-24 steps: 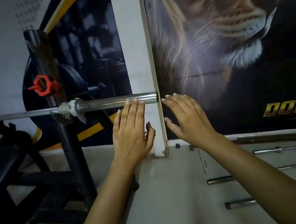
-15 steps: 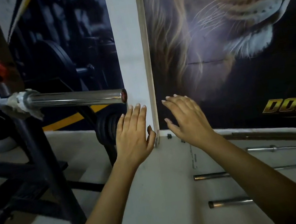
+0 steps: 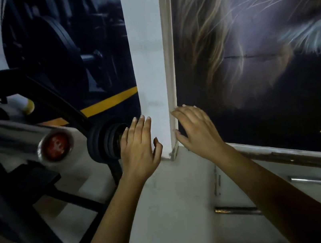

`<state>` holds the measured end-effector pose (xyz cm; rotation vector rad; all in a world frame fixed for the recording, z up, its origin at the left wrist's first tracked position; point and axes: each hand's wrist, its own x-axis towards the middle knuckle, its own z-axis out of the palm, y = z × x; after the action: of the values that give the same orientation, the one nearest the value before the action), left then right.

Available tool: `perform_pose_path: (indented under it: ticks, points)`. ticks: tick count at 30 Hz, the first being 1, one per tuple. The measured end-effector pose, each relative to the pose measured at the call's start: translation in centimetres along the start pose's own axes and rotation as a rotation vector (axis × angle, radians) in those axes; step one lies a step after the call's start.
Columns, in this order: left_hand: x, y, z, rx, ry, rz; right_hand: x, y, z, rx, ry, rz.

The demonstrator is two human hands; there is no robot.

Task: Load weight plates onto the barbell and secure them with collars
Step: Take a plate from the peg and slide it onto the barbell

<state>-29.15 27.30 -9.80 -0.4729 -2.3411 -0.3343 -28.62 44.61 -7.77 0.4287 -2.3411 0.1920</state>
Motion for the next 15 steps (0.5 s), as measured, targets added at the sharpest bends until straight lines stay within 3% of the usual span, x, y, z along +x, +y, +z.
perform_pose_path:
  ticks: [8, 15]
  points:
    - [7.3, -4.8, 8.4, 0.044, -0.023, -0.161, 9.2, 5.8, 10.6, 0.176, -0.035, -0.084]
    - [10.8, -11.3, 16.4, 0.137, -0.065, -0.36, 16.4, 8.0, 23.0, 0.356, -0.183, -0.243]
